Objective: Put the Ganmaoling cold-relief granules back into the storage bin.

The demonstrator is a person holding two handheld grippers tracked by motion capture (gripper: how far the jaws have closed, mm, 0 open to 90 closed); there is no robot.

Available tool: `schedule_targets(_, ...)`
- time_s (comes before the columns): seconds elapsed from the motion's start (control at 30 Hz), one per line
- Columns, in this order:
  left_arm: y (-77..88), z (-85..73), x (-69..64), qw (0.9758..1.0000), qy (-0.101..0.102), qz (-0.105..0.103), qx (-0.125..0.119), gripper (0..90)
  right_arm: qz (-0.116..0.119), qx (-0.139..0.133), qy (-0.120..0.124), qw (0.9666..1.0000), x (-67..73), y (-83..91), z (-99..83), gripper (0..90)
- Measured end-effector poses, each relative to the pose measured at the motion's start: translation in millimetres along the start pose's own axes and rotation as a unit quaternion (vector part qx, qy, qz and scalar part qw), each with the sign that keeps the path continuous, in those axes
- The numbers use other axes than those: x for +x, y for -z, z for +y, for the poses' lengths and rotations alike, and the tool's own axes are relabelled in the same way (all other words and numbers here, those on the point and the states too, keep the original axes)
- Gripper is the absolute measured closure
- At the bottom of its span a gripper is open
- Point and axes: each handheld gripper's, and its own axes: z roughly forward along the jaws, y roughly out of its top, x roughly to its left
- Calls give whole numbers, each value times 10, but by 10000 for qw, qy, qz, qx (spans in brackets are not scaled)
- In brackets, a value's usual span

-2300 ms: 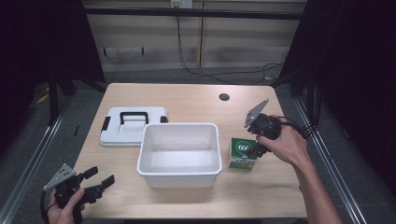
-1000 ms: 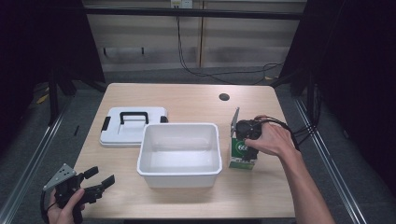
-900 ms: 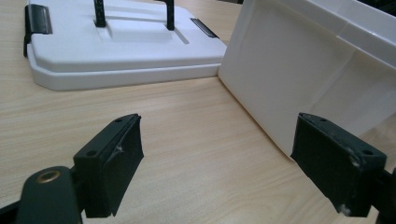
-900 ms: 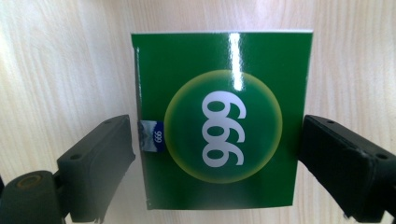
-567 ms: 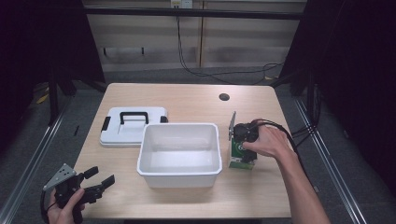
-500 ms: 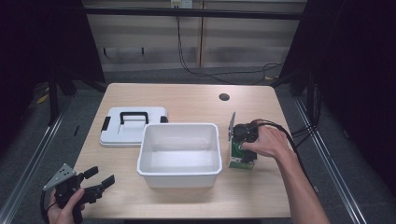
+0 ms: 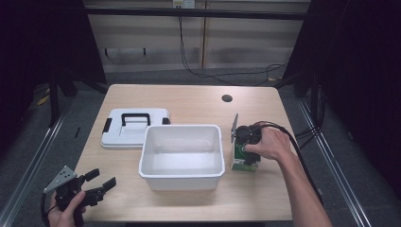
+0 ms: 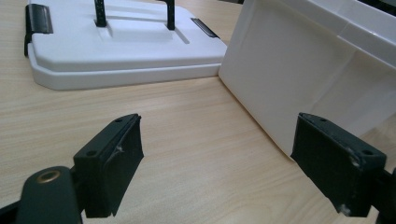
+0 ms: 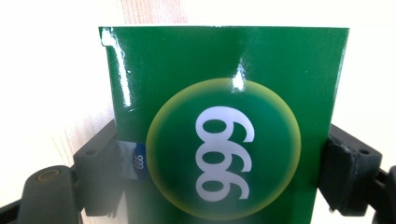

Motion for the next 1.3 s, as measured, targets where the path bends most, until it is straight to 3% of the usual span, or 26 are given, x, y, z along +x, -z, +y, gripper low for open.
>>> schedule_targets(0.8, -3, 1, -10, 10000, 33, 21, -20, 160, 280, 41, -56, 9996, 9, 57, -27, 161)
schedule_targets(1.3, 1, 4, -8, 10000, 5, 9, -27, 160, 307, 95, 36, 9995, 86, 236, 51, 161)
